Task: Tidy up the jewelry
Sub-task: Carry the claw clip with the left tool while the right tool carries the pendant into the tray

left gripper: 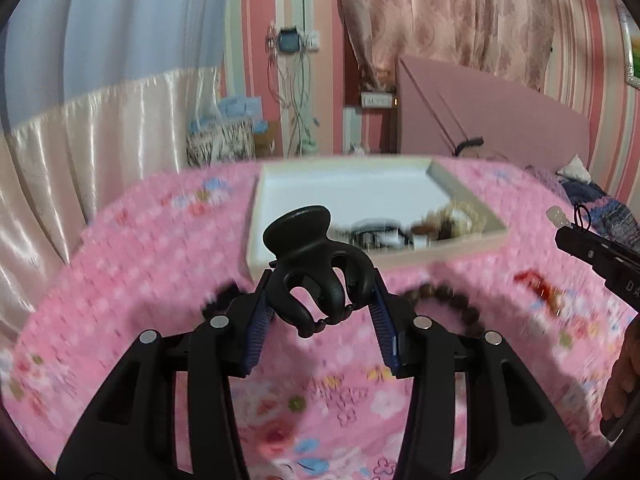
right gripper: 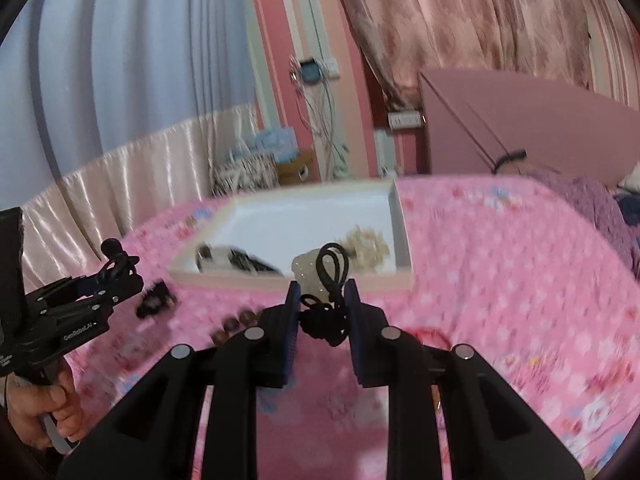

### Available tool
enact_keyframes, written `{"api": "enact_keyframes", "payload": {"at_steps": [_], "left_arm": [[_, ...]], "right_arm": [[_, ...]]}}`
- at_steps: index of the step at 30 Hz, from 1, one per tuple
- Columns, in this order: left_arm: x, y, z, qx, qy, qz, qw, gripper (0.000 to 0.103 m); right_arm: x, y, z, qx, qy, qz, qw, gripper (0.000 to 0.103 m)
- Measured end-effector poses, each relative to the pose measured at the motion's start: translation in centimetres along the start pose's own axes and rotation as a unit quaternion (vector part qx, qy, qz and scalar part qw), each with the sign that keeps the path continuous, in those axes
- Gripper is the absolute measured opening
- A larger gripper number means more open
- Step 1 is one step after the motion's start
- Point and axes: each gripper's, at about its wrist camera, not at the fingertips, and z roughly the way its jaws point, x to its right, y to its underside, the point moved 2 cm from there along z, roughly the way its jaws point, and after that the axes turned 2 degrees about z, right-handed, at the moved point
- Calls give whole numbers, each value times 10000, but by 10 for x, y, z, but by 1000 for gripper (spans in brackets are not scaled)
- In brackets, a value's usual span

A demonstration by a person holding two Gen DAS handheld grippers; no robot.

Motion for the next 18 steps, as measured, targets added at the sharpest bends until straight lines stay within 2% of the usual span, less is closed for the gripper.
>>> {"api": "enact_keyframes", "payload": {"at_steps": [5,9,13,18], "left_arm": [[-11,-40,-5,317,-143,65,9994,45],[-18,-60,12,325,-85,1,9994,45],[-16,-69,46,177,-34,-14,9998,46],[-14,-65,101,-128,-56,-22,9999,46]], "right_arm": [[-11,-33,0,263,-73,-192,9994,22],[-13,-48,16,237,-160,-215,9994,22],[-14,-59,44,121,-263,-160,9995,22],[-20,-59,85,-195,-339,-180,9991,22]]}}
